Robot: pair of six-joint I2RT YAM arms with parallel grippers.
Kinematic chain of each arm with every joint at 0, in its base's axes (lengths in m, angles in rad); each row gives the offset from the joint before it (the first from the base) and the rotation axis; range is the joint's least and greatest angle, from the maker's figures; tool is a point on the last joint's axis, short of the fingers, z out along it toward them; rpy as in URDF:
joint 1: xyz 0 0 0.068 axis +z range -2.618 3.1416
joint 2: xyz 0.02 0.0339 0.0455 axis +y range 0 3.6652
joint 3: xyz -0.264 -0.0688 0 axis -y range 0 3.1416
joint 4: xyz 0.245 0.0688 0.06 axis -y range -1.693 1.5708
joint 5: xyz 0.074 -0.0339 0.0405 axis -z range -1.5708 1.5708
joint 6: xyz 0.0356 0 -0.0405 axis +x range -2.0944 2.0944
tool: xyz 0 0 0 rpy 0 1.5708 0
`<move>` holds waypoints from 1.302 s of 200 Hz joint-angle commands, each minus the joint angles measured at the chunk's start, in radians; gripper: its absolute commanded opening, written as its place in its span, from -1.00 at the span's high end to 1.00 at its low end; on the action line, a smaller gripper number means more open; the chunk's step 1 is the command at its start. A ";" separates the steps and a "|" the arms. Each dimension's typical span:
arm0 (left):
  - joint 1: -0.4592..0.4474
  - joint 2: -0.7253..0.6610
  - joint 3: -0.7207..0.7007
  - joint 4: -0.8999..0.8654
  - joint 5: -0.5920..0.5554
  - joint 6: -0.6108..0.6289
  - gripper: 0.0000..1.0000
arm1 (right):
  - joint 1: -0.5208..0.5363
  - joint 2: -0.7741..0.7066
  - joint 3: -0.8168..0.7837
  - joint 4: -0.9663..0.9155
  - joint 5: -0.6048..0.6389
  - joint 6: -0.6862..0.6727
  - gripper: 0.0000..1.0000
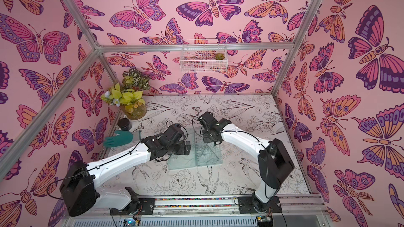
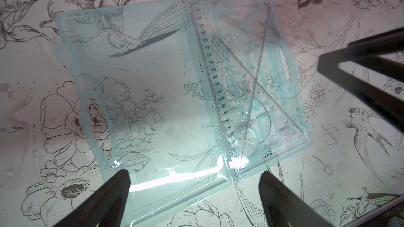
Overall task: Open the ruler set and take out the ruler
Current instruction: Pick up the ruler from the ruler set bag.
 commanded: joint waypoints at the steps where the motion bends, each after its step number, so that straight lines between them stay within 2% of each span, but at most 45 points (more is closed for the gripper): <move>1: -0.005 -0.005 -0.002 0.042 0.001 -0.023 -0.89 | -0.007 0.068 0.050 -0.048 0.004 0.026 0.13; 40: -0.005 -0.031 -0.026 0.055 -0.014 -0.015 -0.89 | -0.007 0.178 0.101 -0.033 0.007 0.074 0.10; 133: -0.004 -0.061 -0.060 0.073 -0.029 -0.004 -0.90 | -0.027 0.259 0.135 0.023 0.020 0.210 0.10; 260: 0.005 -0.081 -0.080 0.076 -0.038 0.005 -0.90 | -0.042 0.353 0.201 0.027 0.006 0.262 0.24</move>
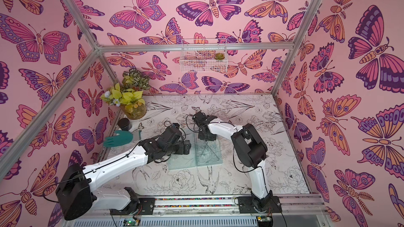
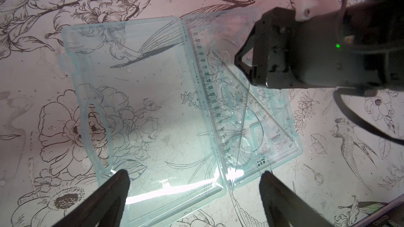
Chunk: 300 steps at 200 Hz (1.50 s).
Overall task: Open the ruler set and take out the ruler
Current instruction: Pick up the ruler from the ruler set bag.
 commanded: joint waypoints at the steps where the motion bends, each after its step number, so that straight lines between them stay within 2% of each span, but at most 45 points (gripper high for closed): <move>1: 0.006 -0.021 -0.025 0.004 -0.016 0.014 -0.91 | -0.005 0.028 0.023 -0.012 0.007 0.022 0.25; 71: 0.017 -0.031 -0.041 0.011 -0.007 0.018 -0.90 | -0.004 0.053 0.026 -0.013 0.012 0.017 0.36; 147: 0.025 -0.033 -0.049 0.015 0.001 0.021 -0.90 | 0.001 0.069 0.043 -0.034 0.035 -0.001 0.31; 198: 0.031 -0.040 -0.051 0.015 0.005 0.025 -0.90 | 0.001 0.089 0.045 -0.037 0.045 -0.008 0.40; 300: 0.035 -0.018 -0.033 0.012 0.021 0.026 -0.90 | 0.003 -0.002 0.029 -0.038 0.063 -0.031 0.63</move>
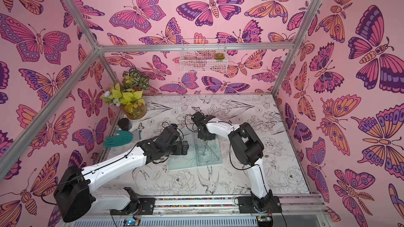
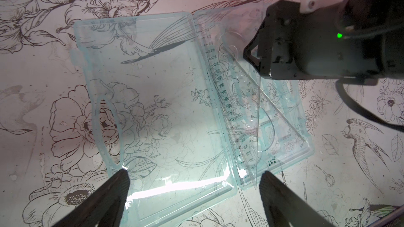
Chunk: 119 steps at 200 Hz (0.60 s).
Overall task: Open the ruler set and take out the ruler
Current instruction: Pick up the ruler from the ruler set bag.
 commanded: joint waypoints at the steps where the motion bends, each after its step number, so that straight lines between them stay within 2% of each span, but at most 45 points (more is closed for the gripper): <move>1: 0.006 0.002 0.002 0.006 0.015 0.011 -0.90 | 0.003 -0.049 -0.010 -0.034 0.026 -0.018 0.63; 119: 0.006 0.009 0.003 0.006 0.016 0.011 -0.90 | 0.002 -0.125 -0.014 -0.037 0.009 -0.041 0.62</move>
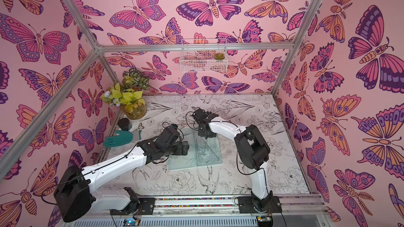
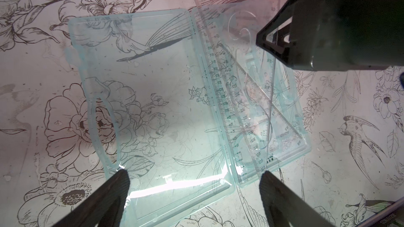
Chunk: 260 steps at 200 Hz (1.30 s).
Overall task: Open the ruler set and take out the ruler
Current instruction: Pick up the ruler from the ruler set bag, then place the ruler at the center of the board.
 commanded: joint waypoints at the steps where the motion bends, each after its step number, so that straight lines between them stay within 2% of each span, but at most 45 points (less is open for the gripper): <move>1: 0.006 0.007 0.003 0.006 0.002 0.011 -0.90 | 0.002 -0.027 -0.001 -0.025 0.010 -0.018 0.62; 38: 0.006 -0.004 0.000 0.005 0.003 0.023 -0.90 | -0.021 -0.054 -0.020 -0.027 0.014 -0.021 0.63; 65: -0.008 -0.005 0.011 0.000 -0.005 0.058 -0.89 | -0.083 -0.108 -0.062 -0.027 0.000 -0.028 0.62; 115: -0.080 0.043 0.076 -0.011 -0.039 0.133 -0.89 | -0.272 -0.219 -0.157 -0.027 -0.031 -0.064 0.62; 160: -0.150 0.127 0.156 -0.013 -0.044 0.174 -0.88 | -0.464 -0.253 -0.198 -0.044 -0.026 -0.153 0.60; 203: -0.179 0.177 0.203 -0.014 -0.020 0.186 -0.88 | -0.615 -0.227 -0.226 -0.006 -0.073 -0.174 0.60; 260: -0.202 0.190 0.210 -0.014 -0.016 0.183 -0.88 | -0.641 -0.109 -0.138 0.029 -0.092 -0.164 0.59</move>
